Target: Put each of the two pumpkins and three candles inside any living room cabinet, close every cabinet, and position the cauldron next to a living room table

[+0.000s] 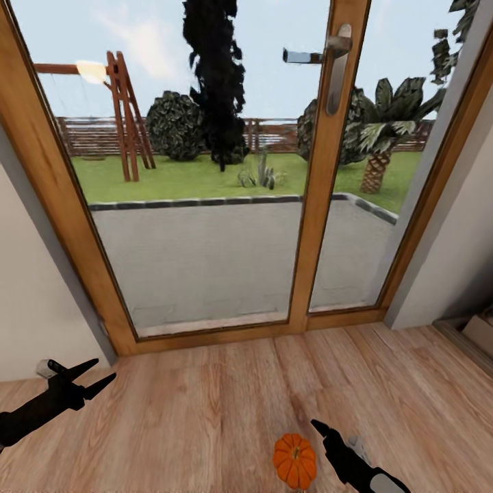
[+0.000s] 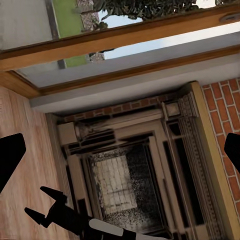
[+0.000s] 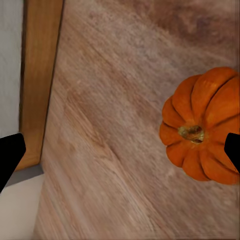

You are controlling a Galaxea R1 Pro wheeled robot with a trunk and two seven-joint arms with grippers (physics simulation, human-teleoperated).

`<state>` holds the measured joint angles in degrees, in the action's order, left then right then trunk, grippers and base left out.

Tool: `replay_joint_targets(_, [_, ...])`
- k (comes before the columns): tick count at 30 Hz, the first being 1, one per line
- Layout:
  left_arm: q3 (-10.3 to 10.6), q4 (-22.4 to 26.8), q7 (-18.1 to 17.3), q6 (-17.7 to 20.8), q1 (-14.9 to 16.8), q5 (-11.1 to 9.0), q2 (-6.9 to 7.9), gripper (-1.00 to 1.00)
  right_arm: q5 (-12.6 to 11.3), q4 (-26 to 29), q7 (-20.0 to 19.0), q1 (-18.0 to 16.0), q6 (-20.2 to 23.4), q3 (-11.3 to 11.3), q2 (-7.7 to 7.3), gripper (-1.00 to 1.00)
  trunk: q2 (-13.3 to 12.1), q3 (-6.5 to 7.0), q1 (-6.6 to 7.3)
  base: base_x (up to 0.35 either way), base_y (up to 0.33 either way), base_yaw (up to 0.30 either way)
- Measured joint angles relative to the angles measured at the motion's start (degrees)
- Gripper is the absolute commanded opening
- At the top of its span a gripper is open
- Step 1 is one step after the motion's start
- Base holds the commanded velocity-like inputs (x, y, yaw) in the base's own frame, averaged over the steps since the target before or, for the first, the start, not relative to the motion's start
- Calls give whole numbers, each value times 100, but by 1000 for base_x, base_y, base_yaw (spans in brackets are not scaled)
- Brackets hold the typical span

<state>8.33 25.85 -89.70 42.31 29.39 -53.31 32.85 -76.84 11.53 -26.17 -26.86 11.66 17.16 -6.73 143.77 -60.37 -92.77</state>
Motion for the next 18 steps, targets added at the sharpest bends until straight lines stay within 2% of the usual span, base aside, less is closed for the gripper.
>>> replay_joint_targets(6, [-1,2,0,14,0,0,5,100,15,0,23,-5,-4,0,-2,100,8,-133,-15,0,0,0])
replay_joint_targets(11, [-1,2,0,11,0,2,4,100,0,10,400,-2,-1,0,-26,100,15,-244,-28,0,0,0])
replay_joint_targets(18, [6,2,0,7,0,0,3,100,-7,80,573,-3,1,1,-35,100,24,-399,-46,0,0,0])
